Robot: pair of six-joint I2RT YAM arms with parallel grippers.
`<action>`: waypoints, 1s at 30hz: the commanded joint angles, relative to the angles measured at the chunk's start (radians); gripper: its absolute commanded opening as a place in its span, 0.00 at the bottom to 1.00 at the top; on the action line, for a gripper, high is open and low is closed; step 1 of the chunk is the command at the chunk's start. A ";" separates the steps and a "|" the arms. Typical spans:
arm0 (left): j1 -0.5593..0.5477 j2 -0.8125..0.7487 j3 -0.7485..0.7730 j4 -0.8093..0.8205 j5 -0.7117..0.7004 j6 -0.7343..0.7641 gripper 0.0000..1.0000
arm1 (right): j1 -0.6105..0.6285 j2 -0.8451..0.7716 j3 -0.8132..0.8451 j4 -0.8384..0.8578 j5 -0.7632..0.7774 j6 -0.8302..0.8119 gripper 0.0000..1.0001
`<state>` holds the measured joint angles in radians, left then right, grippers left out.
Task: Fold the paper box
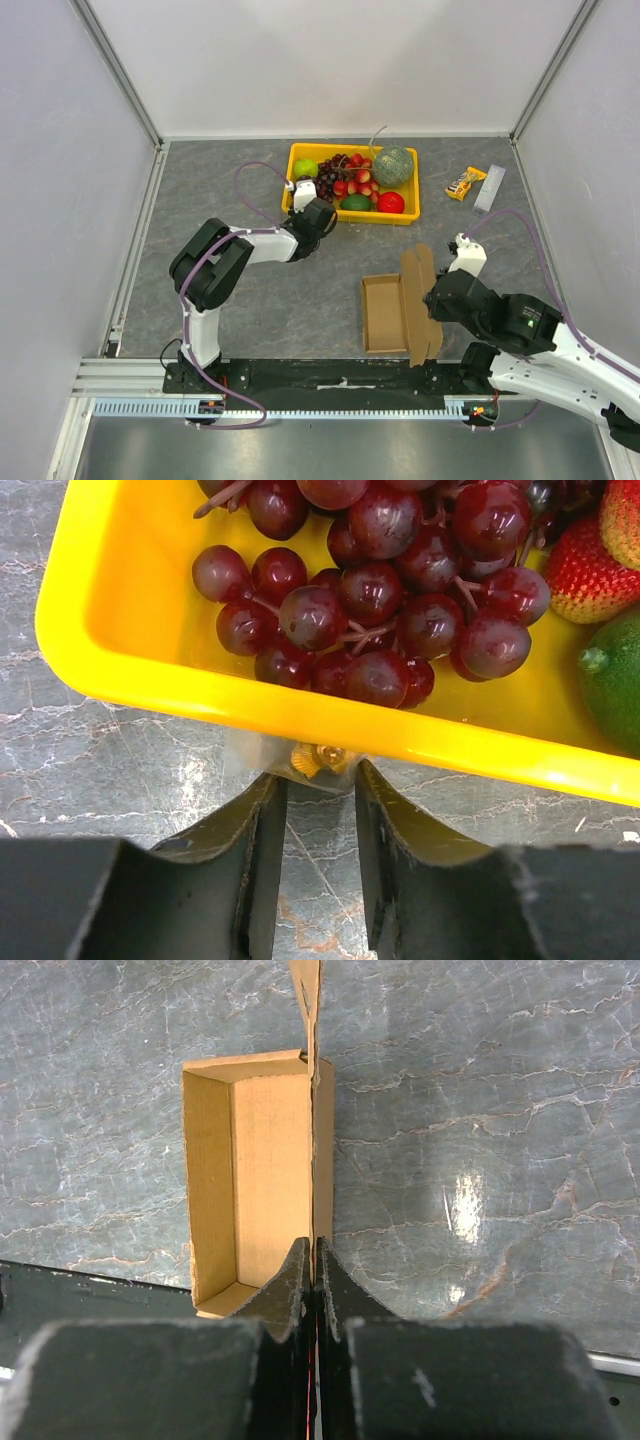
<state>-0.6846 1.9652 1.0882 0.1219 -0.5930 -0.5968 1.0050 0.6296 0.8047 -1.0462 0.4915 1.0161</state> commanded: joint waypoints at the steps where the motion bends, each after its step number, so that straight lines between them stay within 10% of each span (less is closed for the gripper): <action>1: 0.005 -0.003 -0.022 -0.021 0.019 -0.054 0.38 | -0.002 0.004 -0.007 0.038 -0.004 -0.022 0.03; 30: -0.104 -0.887 -0.398 -0.191 0.575 0.060 0.33 | -0.002 0.214 -0.002 0.348 -0.191 -0.134 0.02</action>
<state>-0.7227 1.1366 0.7013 -0.0078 -0.1329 -0.5865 1.0050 0.8188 0.7925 -0.8082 0.3508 0.9199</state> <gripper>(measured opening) 0.327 0.029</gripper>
